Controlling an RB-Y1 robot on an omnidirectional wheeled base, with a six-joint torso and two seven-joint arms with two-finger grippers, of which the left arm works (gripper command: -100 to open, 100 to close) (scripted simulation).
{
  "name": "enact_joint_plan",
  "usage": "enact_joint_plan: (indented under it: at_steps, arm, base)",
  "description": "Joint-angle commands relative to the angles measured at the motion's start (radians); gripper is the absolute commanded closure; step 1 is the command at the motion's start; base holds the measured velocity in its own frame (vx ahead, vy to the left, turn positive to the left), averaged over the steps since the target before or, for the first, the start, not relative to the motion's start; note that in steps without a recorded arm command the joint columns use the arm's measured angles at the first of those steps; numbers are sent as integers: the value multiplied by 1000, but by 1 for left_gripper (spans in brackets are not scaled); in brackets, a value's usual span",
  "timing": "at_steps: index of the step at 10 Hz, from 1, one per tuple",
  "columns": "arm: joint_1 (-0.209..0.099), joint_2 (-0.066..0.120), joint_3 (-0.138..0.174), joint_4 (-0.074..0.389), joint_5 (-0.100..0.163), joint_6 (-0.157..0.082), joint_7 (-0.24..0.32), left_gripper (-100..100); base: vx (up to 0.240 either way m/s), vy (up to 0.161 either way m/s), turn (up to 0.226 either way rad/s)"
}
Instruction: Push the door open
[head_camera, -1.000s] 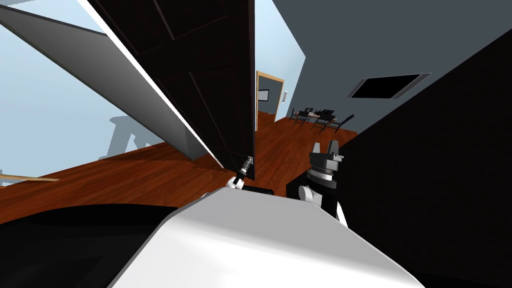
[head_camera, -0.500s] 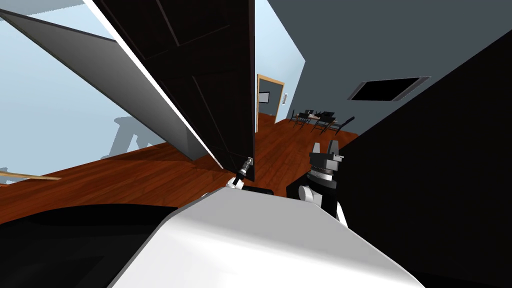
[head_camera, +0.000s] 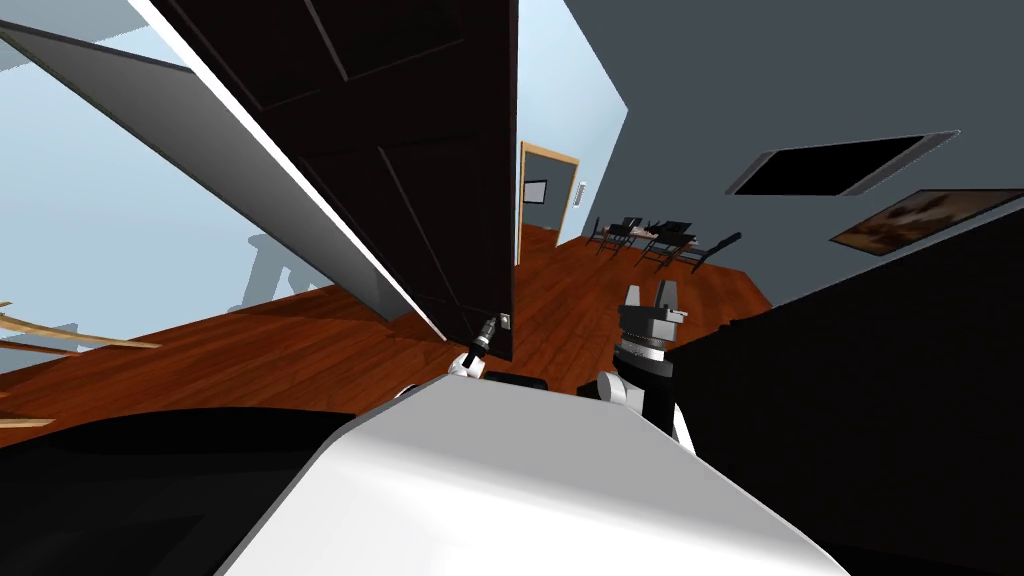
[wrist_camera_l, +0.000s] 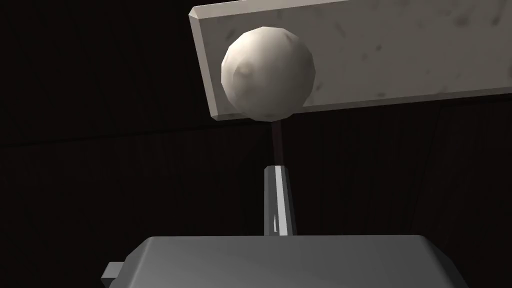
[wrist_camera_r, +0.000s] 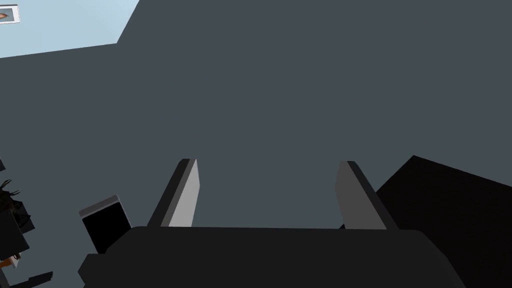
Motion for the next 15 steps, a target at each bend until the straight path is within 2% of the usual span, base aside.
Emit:
enact_joint_plan:
  at_steps: [1, 2, 3, 8, 9, 10, 11, 12, 13, 15]
  arm:
    - [1, -15, -2, -6, 1, 10, -14, -100]
    - [1, -15, -2, -6, 1, 10, -14, -100]
    - [2, -27, -3, -9, 1, 14, -21, -100]
    - [5, -112, -7, -23, 2, 37, -54, -100]
    - [-2, -101, -5, -11, 3, 30, -50, -100]
    - [1, -73, -2, -12, 4, 27, -55, -100]
    - [1, -63, -1, -11, 5, 25, -57, -100]
    - [1, -63, -1, -11, 5, 25, -57, -100]
    - [2, -53, 1, -10, 6, 21, -61, -100]
    - [4, -52, 4, -9, 7, 15, -65, -100]
  base:
    - [-18, 6, 153]
    - [-162, 18, 10]
    - [-163, 27, 26]
    - [-212, 15, 66]
    - [-67, -15, 10]
    - [116, 9, -34]
    - [207, -7, -28]
    - [159, -8, 3]
    - [167, -35, -22]
    - [211, -53, -24]
